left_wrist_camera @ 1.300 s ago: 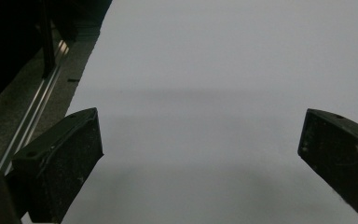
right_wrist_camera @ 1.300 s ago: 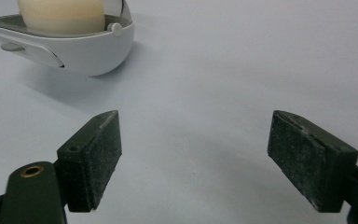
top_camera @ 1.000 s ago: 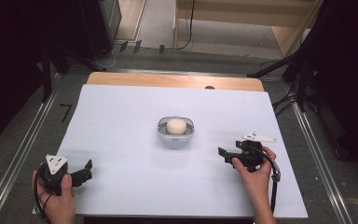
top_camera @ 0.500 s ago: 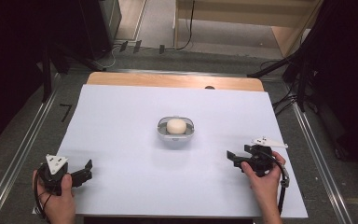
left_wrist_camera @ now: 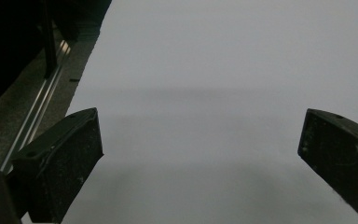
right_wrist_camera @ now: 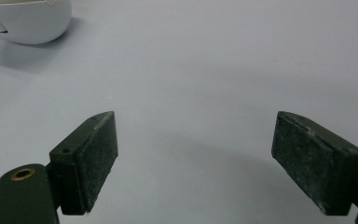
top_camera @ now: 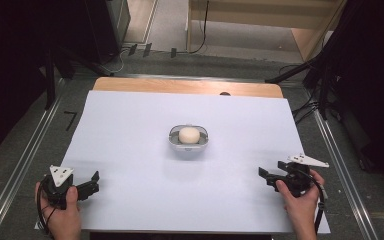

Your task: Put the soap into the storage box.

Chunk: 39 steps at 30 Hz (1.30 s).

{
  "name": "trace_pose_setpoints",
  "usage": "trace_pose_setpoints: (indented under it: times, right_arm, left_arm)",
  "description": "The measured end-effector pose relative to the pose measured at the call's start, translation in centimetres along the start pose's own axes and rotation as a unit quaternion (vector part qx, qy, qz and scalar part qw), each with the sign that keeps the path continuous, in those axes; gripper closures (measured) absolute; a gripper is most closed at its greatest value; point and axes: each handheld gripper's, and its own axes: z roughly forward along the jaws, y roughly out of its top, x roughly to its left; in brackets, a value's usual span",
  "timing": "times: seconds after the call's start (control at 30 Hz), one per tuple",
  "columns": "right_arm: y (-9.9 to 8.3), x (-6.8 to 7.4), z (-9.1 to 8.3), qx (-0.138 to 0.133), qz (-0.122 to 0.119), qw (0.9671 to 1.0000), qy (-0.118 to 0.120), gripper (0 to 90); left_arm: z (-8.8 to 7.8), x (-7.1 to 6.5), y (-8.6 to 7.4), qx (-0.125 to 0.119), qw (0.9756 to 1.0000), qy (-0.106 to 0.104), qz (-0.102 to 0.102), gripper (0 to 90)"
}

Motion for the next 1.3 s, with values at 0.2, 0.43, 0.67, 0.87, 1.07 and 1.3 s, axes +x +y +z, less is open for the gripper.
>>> trace_pose_setpoints:
  times: [0.2,0.43,0.67,0.87,1.07,1.3]
  right_arm:
    - [-1.1,-1.5,-1.5,-0.006,0.012,0.9999,-0.005,15.1]
    - [-2.4,-3.3,-3.2,-0.013,0.021,0.9997,-0.008,15.3]
    - [-3.7,-4.9,-5.2,-0.020,0.028,0.9992,-0.021,15.5]
    - [-5.5,-6.2,-7.1,-0.030,0.044,0.9983,-0.024,15.6]
    - [-6.7,-6.8,-8.2,-0.043,0.057,0.9972,-0.023,16.6]
    - [-6.8,-6.9,-7.7,-0.039,0.067,0.9963,-0.037,16.6]
  left_arm:
    - [0.0,0.0,0.0,0.000,1.0000,0.000,0.001,0.1]
    - [0.0,-0.1,0.0,-0.003,1.0000,0.004,0.003,0.1]
    - [0.0,-0.3,0.0,-0.002,0.9999,0.008,0.010,0.1]
    - [0.0,-0.3,0.0,-0.004,0.9999,0.006,0.010,0.1]
    - [0.0,-0.2,-0.1,-0.006,1.0000,0.000,0.006,0.1]
    - [-0.1,-0.1,-0.1,-0.006,1.0000,0.002,0.006,0.1]
